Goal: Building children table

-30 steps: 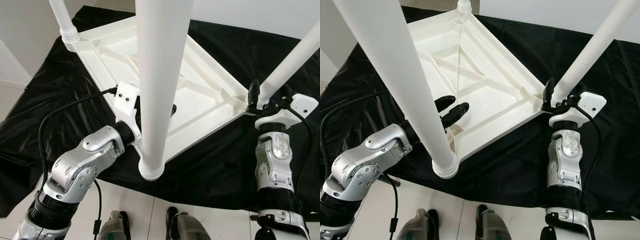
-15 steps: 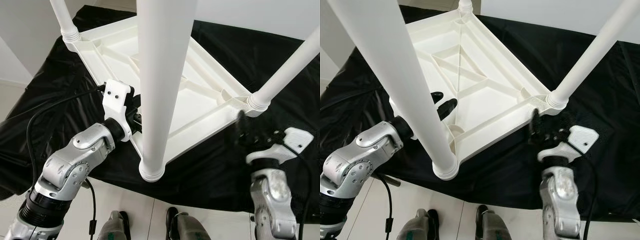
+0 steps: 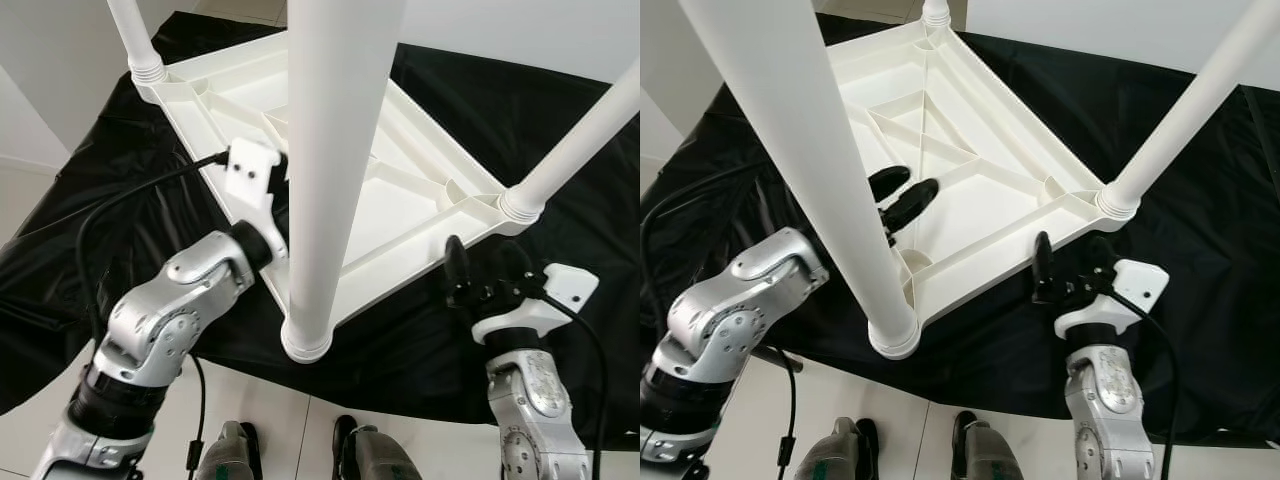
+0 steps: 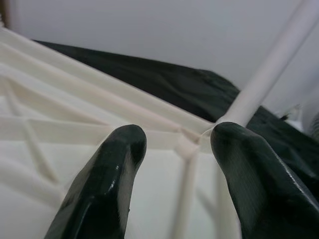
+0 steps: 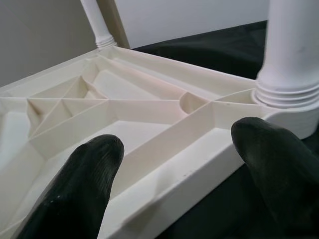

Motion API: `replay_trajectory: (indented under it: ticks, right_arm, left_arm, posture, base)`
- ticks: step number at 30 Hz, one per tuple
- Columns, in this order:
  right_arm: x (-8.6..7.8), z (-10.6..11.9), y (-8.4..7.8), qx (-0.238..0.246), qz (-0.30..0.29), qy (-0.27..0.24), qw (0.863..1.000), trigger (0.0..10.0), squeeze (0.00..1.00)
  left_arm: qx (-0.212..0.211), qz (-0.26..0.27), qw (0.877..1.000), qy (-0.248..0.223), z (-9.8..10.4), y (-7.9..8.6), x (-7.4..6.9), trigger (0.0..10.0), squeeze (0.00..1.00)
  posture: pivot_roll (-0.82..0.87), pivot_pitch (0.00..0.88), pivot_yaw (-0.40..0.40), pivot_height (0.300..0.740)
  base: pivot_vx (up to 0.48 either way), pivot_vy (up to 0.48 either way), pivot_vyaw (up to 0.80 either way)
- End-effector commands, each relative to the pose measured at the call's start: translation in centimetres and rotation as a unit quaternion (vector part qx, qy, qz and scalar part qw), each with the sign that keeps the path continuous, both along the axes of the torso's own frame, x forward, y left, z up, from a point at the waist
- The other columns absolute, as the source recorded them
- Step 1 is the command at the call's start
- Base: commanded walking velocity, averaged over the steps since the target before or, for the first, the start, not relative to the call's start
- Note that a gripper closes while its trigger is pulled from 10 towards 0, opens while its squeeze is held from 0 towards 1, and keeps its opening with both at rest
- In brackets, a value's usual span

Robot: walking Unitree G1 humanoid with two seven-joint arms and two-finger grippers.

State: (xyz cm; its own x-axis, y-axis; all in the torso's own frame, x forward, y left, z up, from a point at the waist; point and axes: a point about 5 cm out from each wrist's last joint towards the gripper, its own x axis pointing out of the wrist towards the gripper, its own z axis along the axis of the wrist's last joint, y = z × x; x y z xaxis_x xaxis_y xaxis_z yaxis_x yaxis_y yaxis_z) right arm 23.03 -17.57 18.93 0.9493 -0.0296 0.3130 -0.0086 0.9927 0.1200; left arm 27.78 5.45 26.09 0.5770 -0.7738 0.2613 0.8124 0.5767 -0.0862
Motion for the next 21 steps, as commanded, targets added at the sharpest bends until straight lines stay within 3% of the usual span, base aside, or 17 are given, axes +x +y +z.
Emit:
replay_trajectory:
  ticks: [1, 5, 11, 17, 21]
  right_arm:
    - [-0.2, -0.1, 0.0, 0.0, -0.004, 0.008, 1.0, 10.0, 0.0]
    - [-0.7, -0.3, -0.2, -0.003, -0.003, 0.017, 1.0, 10.0, 0.0]
    - [-1.2, -0.7, -0.3, -0.01, -0.006, 0.034, 0.999, 10.0, 0.0]
    - [-1.0, -1.3, -0.9, -0.013, -0.066, 0.056, 0.996, 10.0, 0.0]
    - [-0.5, -1.0, -0.7, -0.006, -0.059, 0.049, 0.997, 10.0, 0.0]
  left_arm:
    - [0.011, -0.049, 0.999, -0.003, -0.5, -0.8, -0.4, 10.0, 0.0]
    - [-0.007, -0.097, 0.995, 0.001, -0.1, -3.6, -0.7, 10.0, 0.0]
    - [-0.02, -0.134, 0.991, -0.002, 0.6, -5.6, -0.9, 10.0, 0.0]
    - [-0.006, -0.135, 0.991, -0.012, 0.5, -5.5, -0.4, 10.0, 0.0]
    - [0.028, -0.109, 0.993, -0.018, -0.5, -3.8, 0.7, 10.0, 0.0]
  posture:
    - [0.04, 0.233, 0.036, 0.74]
    - [0.02, 0.232, 0.062, 0.74]
    - [0.0, 0.229, 0.077, 0.74]
    - [0.01, 0.23, 0.07, 0.74]
    - [0.03, 0.229, 0.054, 0.74]
  base:
    - [0.0, 0.0, 0.0]
    - [0.0, 0.0, 0.0]
    - [0.0, 0.0, 0.0]
    - [0.0, 0.0, 0.0]
    - [0.0, 0.0, 0.0]
